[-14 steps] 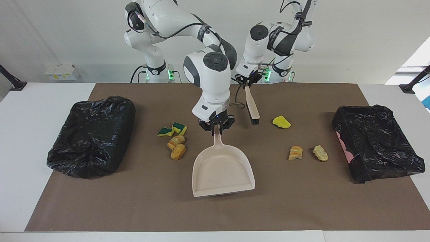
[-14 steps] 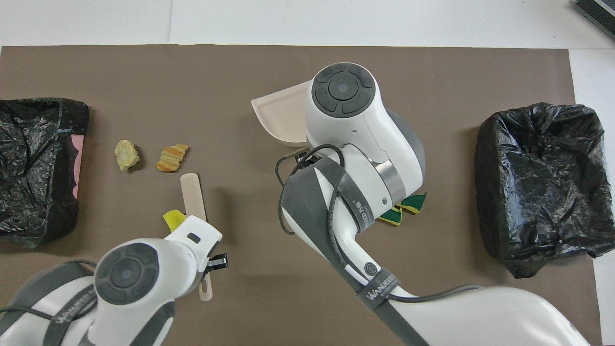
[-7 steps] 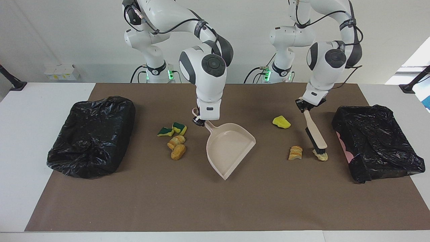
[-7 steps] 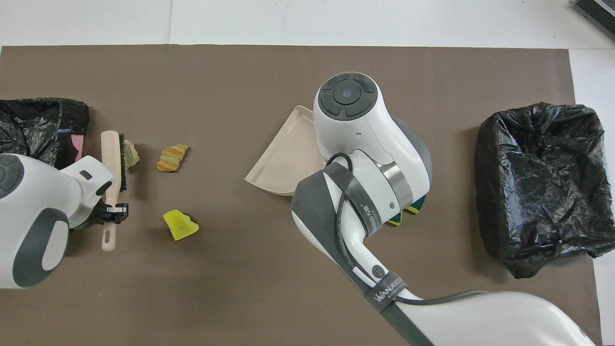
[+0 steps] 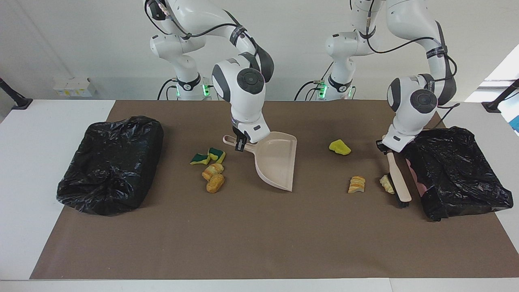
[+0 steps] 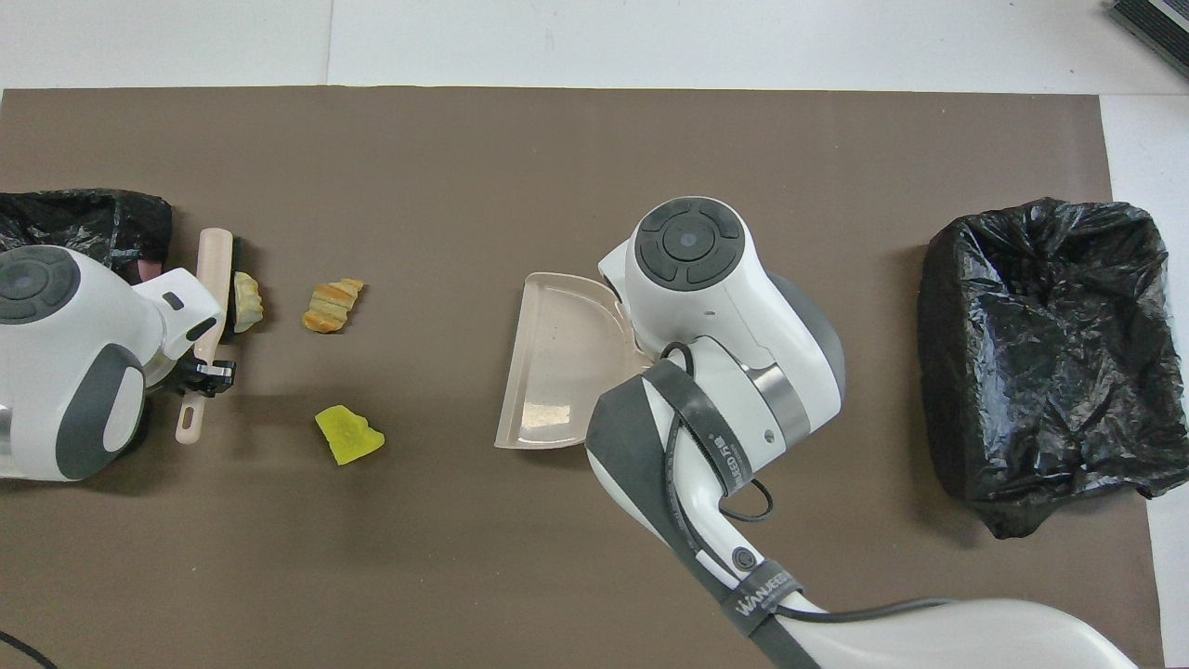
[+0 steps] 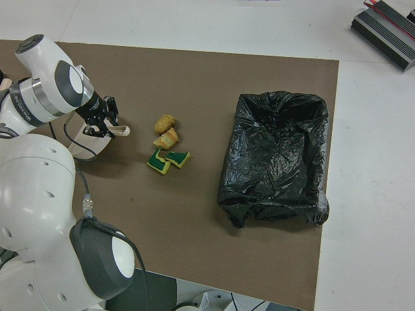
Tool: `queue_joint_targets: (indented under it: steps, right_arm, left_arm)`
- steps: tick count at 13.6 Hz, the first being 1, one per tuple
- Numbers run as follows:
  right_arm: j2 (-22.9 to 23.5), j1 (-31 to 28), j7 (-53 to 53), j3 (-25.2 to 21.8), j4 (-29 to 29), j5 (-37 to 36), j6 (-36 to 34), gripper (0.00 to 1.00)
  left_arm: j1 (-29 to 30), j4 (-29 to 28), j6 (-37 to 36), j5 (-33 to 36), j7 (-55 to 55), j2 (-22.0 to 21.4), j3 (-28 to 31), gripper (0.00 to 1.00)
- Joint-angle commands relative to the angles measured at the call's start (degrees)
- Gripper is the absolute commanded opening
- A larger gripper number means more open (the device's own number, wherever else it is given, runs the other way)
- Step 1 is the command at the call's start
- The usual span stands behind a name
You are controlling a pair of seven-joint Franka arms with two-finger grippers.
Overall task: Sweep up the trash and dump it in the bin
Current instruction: 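Lift the dustpan with the right gripper while the left gripper lifts the brush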
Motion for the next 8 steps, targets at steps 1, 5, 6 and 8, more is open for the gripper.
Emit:
queue_joint_targets:
  steps: [1, 5, 6, 8]
  right_arm:
    - [-2.4, -0.4, -2.9, 0.3, -3.2, -2.3, 1.6, 0.0]
    - [-1.7, 0.2, -1.7, 0.3, -4.6, -3.5, 4.1, 0.0]
    - [-1.5, 0.2, -1.3, 0.3, -4.9, -3.8, 4.7, 0.0]
    - [-1.4, 0.3, 0.4, 0.4, -6.0, -4.2, 6.9, 0.0]
  left_arm:
    - [-1.5, 1.0, 0.1, 0.8, 9.7, 0.3, -0.7, 0.0]
    - [-5.8, -1.5, -0.6, 0.2, 12.9, -1.0, -0.9, 0.0]
    - [-7.4, -2.5, -0.6, -1.2, 13.3, -1.7, -0.9, 0.0]
    - [-11.7, -3.1, -0.6, -6.4, 13.2, -2.3, -0.9, 0.0]
